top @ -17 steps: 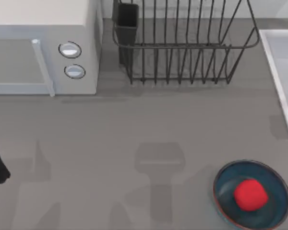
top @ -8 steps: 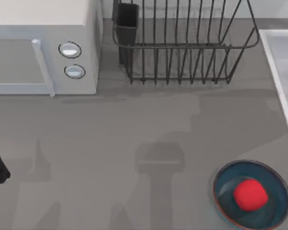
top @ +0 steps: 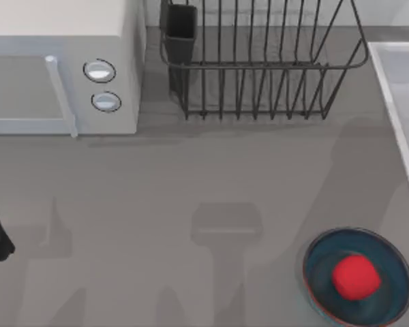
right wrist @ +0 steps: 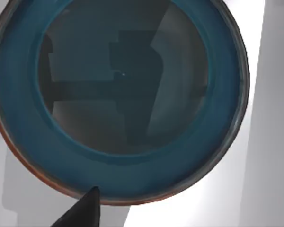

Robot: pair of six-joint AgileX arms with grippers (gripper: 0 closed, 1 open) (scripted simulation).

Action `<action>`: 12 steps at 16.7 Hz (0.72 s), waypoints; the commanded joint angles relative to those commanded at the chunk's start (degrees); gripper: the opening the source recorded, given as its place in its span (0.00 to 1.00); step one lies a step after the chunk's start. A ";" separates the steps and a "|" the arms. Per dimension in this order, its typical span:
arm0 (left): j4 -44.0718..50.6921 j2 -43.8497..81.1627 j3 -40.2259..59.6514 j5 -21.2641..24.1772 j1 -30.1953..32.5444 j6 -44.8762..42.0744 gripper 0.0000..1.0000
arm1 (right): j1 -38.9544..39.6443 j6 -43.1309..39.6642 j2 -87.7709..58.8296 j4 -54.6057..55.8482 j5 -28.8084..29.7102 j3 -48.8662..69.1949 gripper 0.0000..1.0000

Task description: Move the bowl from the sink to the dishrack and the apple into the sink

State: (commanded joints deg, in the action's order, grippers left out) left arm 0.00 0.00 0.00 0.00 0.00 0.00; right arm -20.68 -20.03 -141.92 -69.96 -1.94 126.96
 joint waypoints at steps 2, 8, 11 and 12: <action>0.00 0.00 0.00 0.00 0.00 0.00 1.00 | -0.92 -0.40 -3.48 -1.14 0.21 4.71 1.00; 0.00 0.00 0.00 0.00 0.00 0.00 1.00 | -1.43 -0.60 -5.25 -1.66 0.35 7.19 1.00; 0.00 0.00 0.00 0.00 0.00 0.00 1.00 | -1.19 -0.44 -5.65 -0.60 0.36 6.45 1.00; 0.00 0.00 0.00 0.00 0.00 0.00 1.00 | -1.21 -0.36 -6.36 0.76 0.39 5.73 1.00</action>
State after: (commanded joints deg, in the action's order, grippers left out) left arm 0.00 0.00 0.00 0.00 0.00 0.00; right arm -21.88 -20.39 -148.28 -69.20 -1.55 132.69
